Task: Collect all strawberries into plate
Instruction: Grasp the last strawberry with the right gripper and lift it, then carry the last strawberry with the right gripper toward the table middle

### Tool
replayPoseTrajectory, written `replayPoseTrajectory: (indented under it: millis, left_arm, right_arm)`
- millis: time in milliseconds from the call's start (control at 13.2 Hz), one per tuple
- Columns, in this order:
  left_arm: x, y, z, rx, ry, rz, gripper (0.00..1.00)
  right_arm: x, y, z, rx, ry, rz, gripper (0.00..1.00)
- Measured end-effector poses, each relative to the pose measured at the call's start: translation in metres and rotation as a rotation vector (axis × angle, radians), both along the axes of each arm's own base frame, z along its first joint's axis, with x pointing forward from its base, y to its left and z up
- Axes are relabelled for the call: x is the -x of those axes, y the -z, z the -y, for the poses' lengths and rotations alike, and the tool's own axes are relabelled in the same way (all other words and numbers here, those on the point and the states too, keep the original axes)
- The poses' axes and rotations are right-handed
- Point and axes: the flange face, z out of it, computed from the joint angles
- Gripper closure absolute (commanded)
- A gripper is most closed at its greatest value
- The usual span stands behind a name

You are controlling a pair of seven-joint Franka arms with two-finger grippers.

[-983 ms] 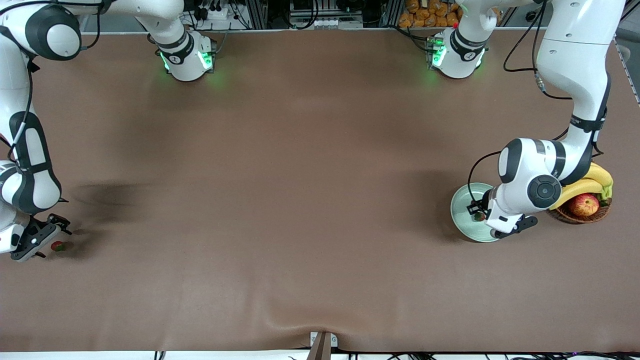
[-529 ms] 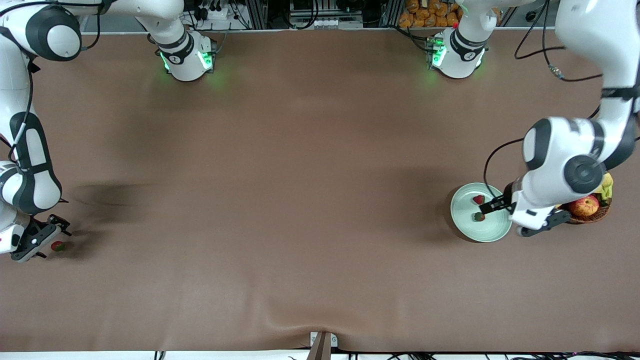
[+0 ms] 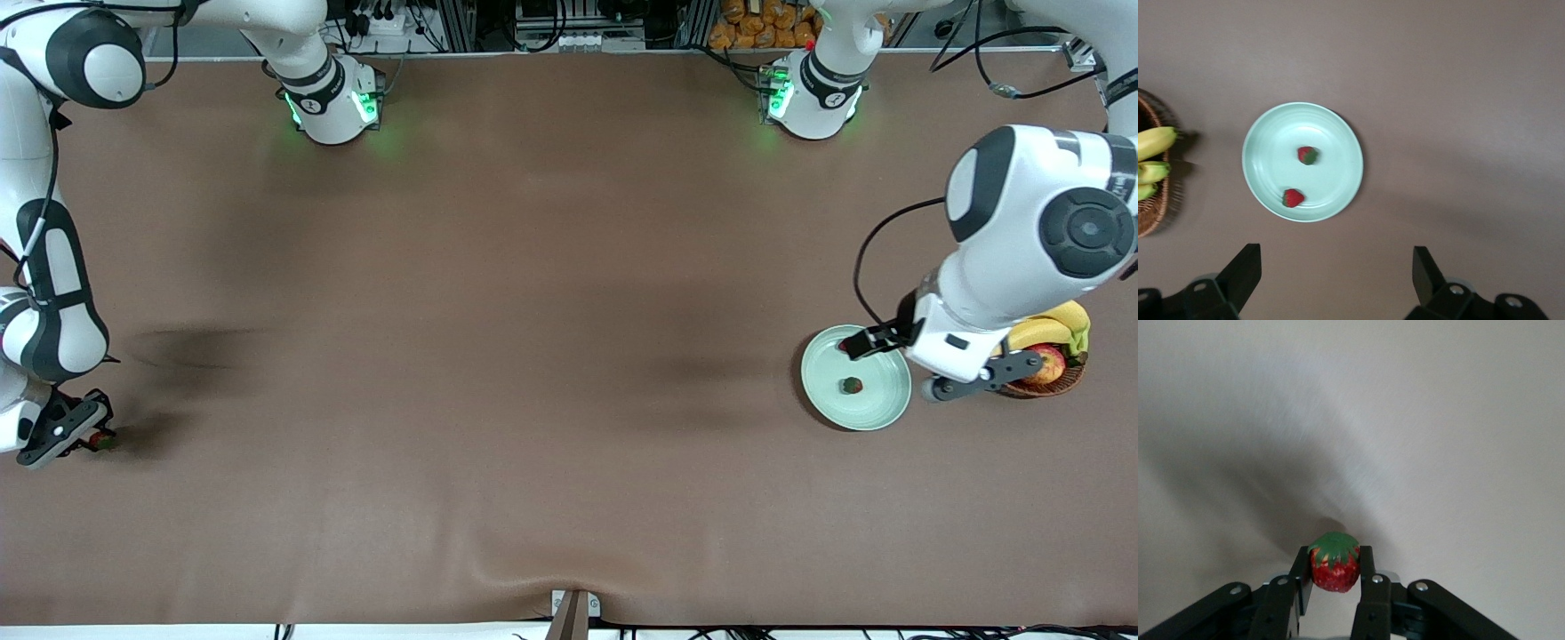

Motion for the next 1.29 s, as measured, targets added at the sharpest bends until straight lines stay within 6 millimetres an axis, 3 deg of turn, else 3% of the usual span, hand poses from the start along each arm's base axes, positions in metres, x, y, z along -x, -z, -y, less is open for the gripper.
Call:
replayPoseTrajectory:
  millis: [227, 378, 605, 756, 908, 1059, 1286]
  left_arm:
    - [0.006, 0.009, 0.035, 0.002, 0.037, -0.014, 0.00]
    - [0.010, 0.017, 0.056, 0.000, 0.032, -0.022, 0.00]
    - [0.010, 0.034, 0.067, -0.001, 0.038, -0.046, 0.00]
    - [0.008, 0.043, 0.068, -0.001, 0.037, -0.056, 0.00]
    - [0.007, 0.049, 0.072, -0.001, 0.018, -0.058, 0.00]
    - [0.006, 0.057, 0.074, 0.000, 0.000, -0.062, 0.00]
    - [0.003, 0.074, 0.072, -0.002, -0.009, -0.081, 0.00]
  right_arm:
    - [-0.028, -0.037, -0.053, -0.042, -0.083, 0.050, 1.00]
    - [-0.043, -0.061, -0.106, -0.113, -0.122, 0.039, 1.00]
    - [-0.061, -0.099, -0.195, -0.190, -0.098, 0.022, 1.00]
    - [-0.065, -0.117, -0.274, -0.230, -0.026, -0.029, 1.00]
    - [-0.056, -0.121, -0.369, -0.260, 0.079, -0.119, 1.00]
    - [-0.039, -0.113, -0.465, -0.279, 0.202, -0.170, 1.00]
    - [0.001, -0.105, -0.592, -0.276, 0.410, -0.209, 1.00]
